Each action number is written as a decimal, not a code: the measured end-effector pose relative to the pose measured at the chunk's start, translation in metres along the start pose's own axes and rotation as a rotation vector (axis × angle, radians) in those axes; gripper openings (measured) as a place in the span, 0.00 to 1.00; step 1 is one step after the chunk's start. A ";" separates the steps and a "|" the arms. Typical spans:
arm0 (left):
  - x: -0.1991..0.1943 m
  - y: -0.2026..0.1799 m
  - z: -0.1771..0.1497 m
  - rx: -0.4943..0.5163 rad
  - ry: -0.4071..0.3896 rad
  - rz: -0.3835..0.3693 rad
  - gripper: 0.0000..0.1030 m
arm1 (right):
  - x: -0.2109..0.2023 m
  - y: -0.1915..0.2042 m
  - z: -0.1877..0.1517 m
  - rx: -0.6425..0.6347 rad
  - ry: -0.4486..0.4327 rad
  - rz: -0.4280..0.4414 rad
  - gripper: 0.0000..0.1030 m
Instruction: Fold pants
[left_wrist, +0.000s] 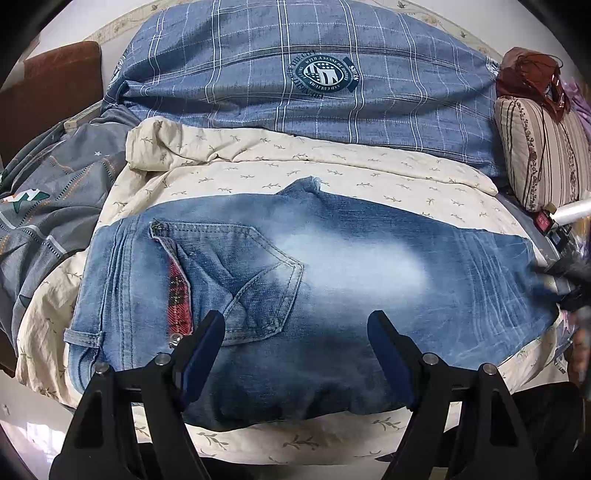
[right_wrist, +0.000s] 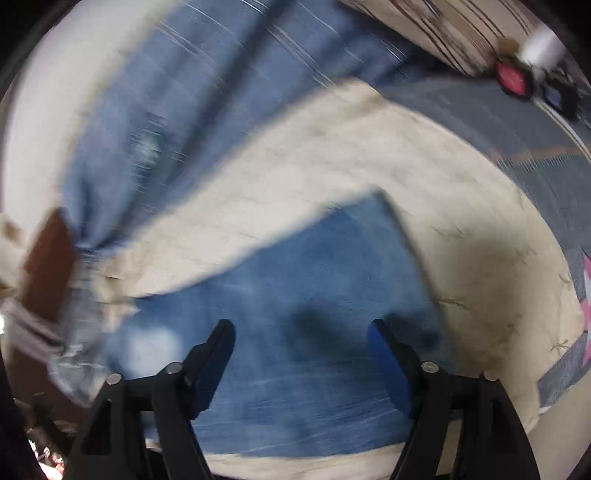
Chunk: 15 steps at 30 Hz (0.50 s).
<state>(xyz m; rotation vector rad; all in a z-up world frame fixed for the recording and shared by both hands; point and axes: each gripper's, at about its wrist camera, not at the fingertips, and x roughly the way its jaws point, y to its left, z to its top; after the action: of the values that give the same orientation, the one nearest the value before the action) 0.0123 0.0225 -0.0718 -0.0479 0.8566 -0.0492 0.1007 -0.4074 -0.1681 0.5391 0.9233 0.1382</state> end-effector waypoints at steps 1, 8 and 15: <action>0.000 -0.002 0.000 0.006 0.003 -0.003 0.78 | 0.008 -0.010 0.001 0.027 0.013 0.016 0.76; 0.000 -0.015 0.002 0.021 -0.005 -0.024 0.78 | -0.060 0.004 -0.014 0.032 -0.135 0.122 0.76; 0.010 -0.047 0.003 0.061 0.028 -0.062 0.78 | -0.080 -0.064 -0.060 0.309 -0.087 0.215 0.76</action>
<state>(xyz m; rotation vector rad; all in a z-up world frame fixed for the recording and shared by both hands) 0.0197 -0.0252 -0.0744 -0.0164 0.8808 -0.1347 -0.0021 -0.4662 -0.1709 0.9244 0.8042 0.1660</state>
